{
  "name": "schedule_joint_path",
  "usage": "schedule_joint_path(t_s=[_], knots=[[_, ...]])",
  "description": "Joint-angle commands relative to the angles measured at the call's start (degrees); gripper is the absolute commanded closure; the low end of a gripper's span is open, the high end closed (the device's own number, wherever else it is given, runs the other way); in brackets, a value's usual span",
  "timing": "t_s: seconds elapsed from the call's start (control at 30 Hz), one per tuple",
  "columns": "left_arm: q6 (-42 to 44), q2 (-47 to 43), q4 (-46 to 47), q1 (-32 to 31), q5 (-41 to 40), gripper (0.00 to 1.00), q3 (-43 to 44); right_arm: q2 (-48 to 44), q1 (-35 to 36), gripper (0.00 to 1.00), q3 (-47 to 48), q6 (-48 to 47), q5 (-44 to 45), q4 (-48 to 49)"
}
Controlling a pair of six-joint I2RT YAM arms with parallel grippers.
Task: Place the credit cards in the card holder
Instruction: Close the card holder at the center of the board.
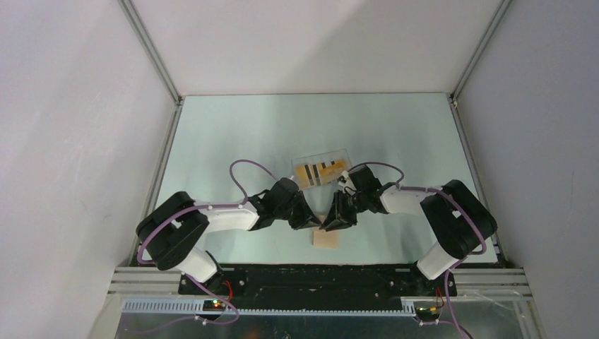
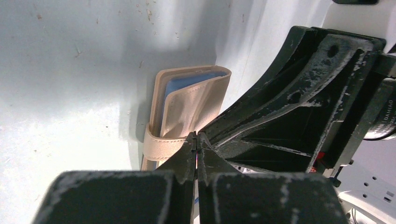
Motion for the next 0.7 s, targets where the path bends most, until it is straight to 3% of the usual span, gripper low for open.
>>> schedule_joint_path(t_s=[0.0, 0.17, 0.4, 0.67], knots=[[-0.42, 0.02, 0.99, -0.34, -0.32, 1.0, -0.09, 1.8, -0.14, 0.75, -0.12, 1.17, -1.02, 3.54], [-0.35, -0.08, 0.95, -0.31, -0.25, 1.0, -0.05, 2.28, 0.13, 0.79, -0.12, 1.53, -1.49, 3.86], [0.14, -0.75, 0.86, -0.28, -0.32, 0.99, 0.12, 2.31, 0.26, 0.95, -0.18, 1.43, -1.56, 3.84], [3.63, -3.29, -4.49, -0.19, -2.34, 0.81, 2.14, 1.7, 0.47, 1.0, 0.45, -0.56, -0.27, 1.15]])
